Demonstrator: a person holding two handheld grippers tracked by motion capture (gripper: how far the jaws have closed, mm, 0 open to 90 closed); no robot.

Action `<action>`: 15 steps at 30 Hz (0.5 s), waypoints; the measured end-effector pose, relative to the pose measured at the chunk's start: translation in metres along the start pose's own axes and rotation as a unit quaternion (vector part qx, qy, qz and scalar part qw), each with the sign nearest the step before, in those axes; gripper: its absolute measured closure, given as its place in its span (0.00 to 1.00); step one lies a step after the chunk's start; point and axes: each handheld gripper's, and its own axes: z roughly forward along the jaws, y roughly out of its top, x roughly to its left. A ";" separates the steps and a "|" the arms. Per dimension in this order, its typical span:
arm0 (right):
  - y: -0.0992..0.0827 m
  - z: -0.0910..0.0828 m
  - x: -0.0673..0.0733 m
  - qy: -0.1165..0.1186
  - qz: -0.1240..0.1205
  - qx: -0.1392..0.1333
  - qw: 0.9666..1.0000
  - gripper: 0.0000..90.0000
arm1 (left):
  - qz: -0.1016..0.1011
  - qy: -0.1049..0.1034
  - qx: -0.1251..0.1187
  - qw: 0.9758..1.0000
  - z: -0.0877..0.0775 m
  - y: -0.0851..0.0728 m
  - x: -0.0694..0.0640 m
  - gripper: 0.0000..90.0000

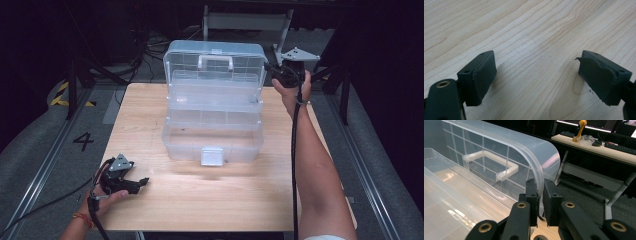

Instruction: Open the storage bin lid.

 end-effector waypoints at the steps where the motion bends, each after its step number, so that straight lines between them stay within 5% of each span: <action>1: 0.000 0.001 0.000 -0.002 0.000 -0.001 1.000 0.93 | 0.000 -0.002 0.002 1.000 0.000 0.000 0.000 0.17; 15: 0.004 0.009 -0.005 0.003 0.009 0.011 1.000 0.93 | -0.001 0.000 -0.001 1.000 0.000 0.000 0.000 0.17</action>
